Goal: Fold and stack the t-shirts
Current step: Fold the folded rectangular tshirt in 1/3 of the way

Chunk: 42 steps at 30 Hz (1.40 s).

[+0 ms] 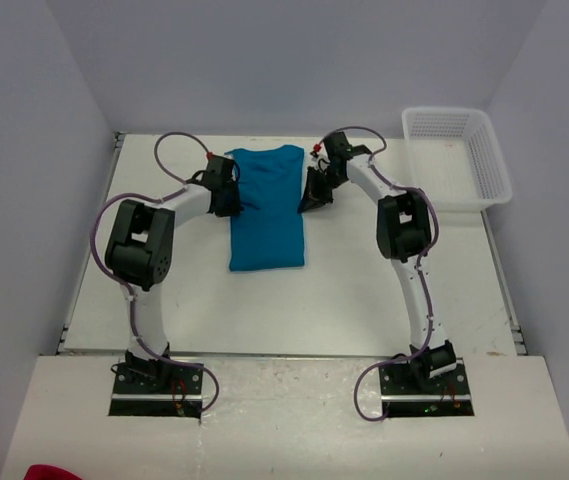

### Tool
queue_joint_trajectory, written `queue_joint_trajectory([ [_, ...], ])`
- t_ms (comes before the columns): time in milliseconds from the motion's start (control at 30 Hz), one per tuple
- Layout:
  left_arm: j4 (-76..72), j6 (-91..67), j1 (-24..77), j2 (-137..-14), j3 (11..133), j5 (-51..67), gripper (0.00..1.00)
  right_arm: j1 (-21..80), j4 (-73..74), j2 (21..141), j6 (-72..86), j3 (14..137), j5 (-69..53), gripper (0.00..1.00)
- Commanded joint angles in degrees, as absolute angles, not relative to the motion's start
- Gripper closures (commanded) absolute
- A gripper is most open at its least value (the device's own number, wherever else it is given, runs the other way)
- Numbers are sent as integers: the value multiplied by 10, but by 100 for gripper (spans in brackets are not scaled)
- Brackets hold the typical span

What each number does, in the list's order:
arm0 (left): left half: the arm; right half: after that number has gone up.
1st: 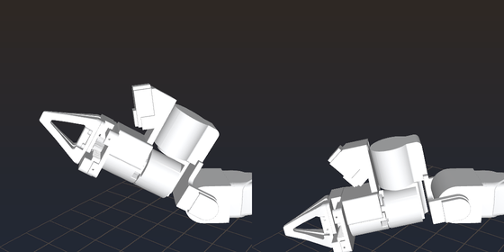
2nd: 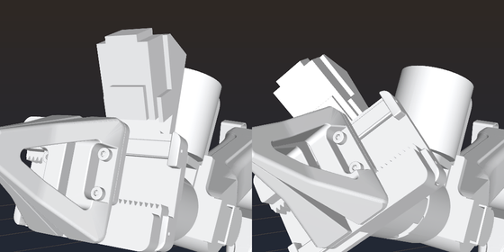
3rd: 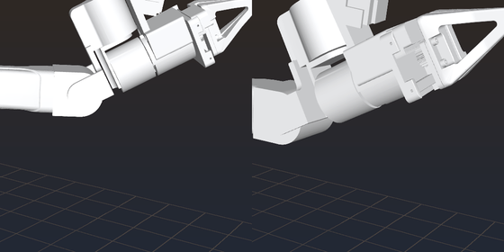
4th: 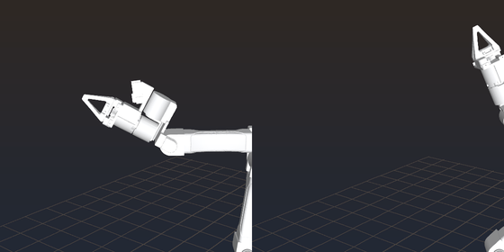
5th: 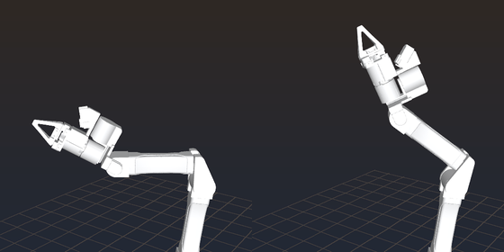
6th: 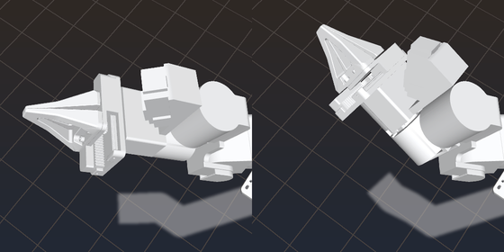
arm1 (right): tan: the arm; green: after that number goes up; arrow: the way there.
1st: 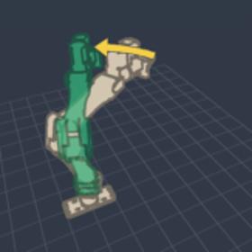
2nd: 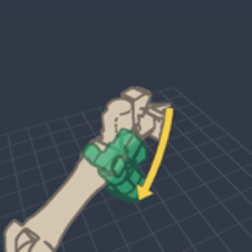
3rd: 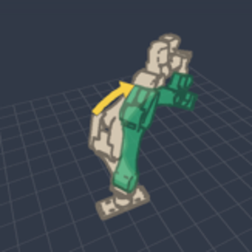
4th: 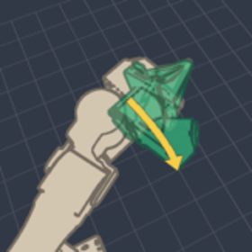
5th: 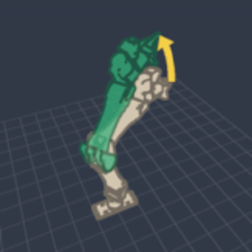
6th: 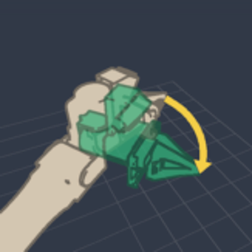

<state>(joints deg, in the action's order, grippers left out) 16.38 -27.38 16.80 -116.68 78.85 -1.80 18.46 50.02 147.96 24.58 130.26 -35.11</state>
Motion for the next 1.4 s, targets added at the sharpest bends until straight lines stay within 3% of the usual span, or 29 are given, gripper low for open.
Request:
queue_joint_trajectory([
  [0,149,-253,156,-1172,790,-12,100,185,485,1419,212,1259,-309,98],
  [133,132,-236,156,-1151,795,-4,100,185,403,1309,188,1141,-276,88],
  [300,141,-232,156,-1133,803,-4,89,186,389,1232,185,1075,-286,80],
  [433,149,-236,156,-1090,790,-13,80,187,353,1165,209,968,-301,53],
  [467,148,-239,156,-1080,775,-14,78,188,320,1149,215,939,-309,40],
  [500,148,-243,156,-1069,767,-18,77,190,307,1134,224,889,-317,34],
  [567,149,-251,156,-1037,745,-22,74,192,275,1101,237,846,-324,28],
  [667,156,-267,156,-993,715,-32,73,196,241,1074,252,779,-334,28],
  [767,156,-286,156,-944,678,-34,73,202,215,1066,260,736,-344,34],
  [833,141,-296,156,-904,641,-12,74,207,203,1067,262,711,-359,65],
  [867,129,-300,157,-890,628,2,76,208,186,1064,264,701,-355,88],
  [900,107,-302,157,-879,615,44,85,212,177,1057,272,681,-348,100],
  [1000,56,-312,157,-853,574,127,100,225,151,1042,280,657,-347,100],
  [1200,-30,-337,159,-877,527,212,100,248,139,1035,294,669,-383,100],
  [1367,-59,-341,160,-928,507,214,100,259,143,1074,304,719,-412,100],
])
